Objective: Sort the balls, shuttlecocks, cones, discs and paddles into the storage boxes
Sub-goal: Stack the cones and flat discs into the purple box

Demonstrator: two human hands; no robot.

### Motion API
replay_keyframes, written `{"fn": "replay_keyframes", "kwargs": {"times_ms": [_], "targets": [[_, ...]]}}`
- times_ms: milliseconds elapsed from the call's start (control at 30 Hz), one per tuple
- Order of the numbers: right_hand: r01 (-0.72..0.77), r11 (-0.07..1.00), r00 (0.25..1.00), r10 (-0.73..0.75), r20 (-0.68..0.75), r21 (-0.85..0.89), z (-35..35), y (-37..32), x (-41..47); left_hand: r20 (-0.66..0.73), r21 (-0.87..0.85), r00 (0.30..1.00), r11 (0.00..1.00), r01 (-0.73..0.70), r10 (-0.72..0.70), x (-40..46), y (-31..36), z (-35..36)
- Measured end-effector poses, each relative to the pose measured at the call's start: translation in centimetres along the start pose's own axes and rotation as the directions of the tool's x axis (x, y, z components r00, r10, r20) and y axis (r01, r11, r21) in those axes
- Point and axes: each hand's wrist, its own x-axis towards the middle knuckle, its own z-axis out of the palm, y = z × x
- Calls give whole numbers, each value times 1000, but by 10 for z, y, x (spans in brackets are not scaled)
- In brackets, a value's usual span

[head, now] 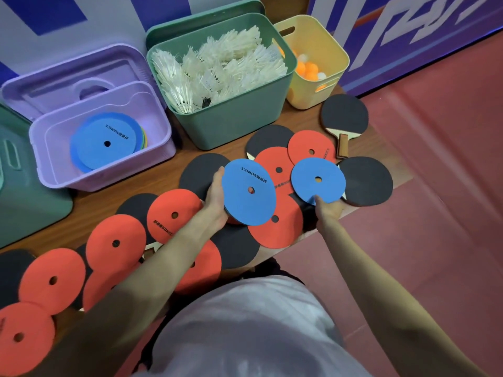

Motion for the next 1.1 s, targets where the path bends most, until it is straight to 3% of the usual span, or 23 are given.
{"fn": "replay_keyframes", "kwargs": {"times_ms": [100,300,433,500,567,667,733,900,1100], "targets": [[34,998,999,-32,-38,60,3,-6,3,-12,2,1000,1000,4,-4,-2,3,-2],[80,969,994,-95,54,234,17,-29,-19,-60,0,998,1000,-25,25,1,9,-18],[77,971,951,-140,276,226,33,-36,-51,-87,-77,996,997,-24,17,1,13,-34],[83,978,871,-164,463,191,42,-41,-68,-92,-140,996,990,-25,12,1,17,-42],[108,983,737,-179,651,148,50,-46,-82,-80,-217,997,976,-23,6,0,21,-51],[185,979,554,-177,813,87,68,-49,-98,-48,-339,999,940,-41,26,-2,28,-66],[264,964,497,-171,850,40,81,-49,-105,-39,-402,999,914,-46,33,-6,34,-74],[515,855,444,-204,872,-63,112,-50,-122,-64,-509,998,860,-36,3,-18,45,-102],[849,526,250,-315,916,-52,159,-61,-139,-115,-565,984,805,-178,137,-26,61,-132]]}}
